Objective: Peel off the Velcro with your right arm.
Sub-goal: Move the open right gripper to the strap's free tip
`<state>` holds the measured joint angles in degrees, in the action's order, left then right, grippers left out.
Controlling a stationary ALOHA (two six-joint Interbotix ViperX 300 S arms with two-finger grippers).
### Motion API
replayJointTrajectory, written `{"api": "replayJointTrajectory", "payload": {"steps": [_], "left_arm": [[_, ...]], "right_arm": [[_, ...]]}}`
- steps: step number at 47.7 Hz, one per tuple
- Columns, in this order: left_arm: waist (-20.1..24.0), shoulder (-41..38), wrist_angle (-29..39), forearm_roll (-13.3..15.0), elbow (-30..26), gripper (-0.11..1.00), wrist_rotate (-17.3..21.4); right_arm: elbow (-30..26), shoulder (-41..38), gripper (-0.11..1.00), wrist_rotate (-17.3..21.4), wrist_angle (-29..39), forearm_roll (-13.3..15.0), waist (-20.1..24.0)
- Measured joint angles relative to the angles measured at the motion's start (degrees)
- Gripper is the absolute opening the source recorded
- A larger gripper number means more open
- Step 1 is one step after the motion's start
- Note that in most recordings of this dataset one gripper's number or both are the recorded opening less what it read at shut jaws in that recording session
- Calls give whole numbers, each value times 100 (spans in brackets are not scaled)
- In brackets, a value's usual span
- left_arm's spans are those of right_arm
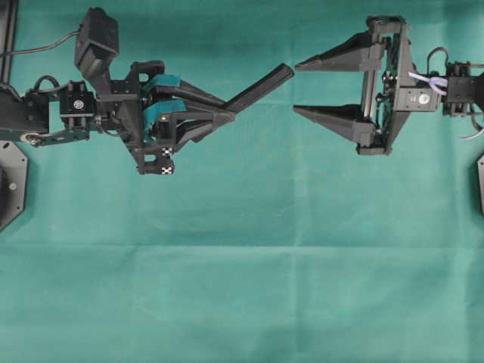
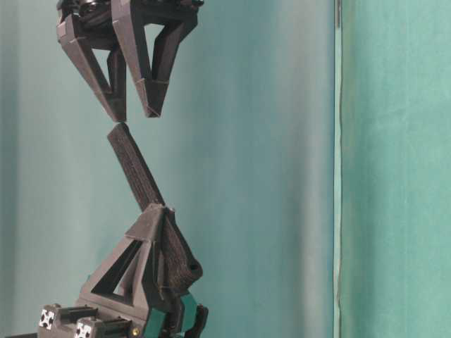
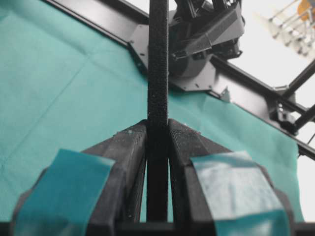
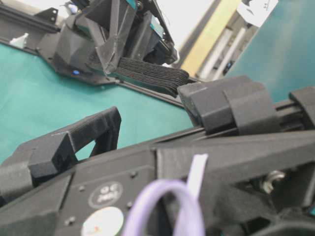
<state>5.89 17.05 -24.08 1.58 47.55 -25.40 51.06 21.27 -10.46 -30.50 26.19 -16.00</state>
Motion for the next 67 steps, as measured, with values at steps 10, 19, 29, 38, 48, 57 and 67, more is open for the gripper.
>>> {"api": "replayJointTrajectory", "payload": {"steps": [10,19,29,38,48,57,67], "left_arm": [[0,0,0,9,0,10,0],[0,0,9,9,9,10,0],[0,0,9,9,0,10,0],[9,0,9,9,9,10,0],[9,0,18,9,9,10,0],[9,0,18,9,9,10,9],[18,0,9,9,9,10,9]], "right_arm": [[-9,-44,78,0,0,0,26],[-62,-105,78,-9,0,0,18],[-62,-114,77,-9,-9,0,26],[-62,-123,67,9,0,0,26],[-62,-123,55,18,62,-9,26],[-62,-88,53,26,158,-26,26],[-9,0,41,35,193,-132,26]]}}
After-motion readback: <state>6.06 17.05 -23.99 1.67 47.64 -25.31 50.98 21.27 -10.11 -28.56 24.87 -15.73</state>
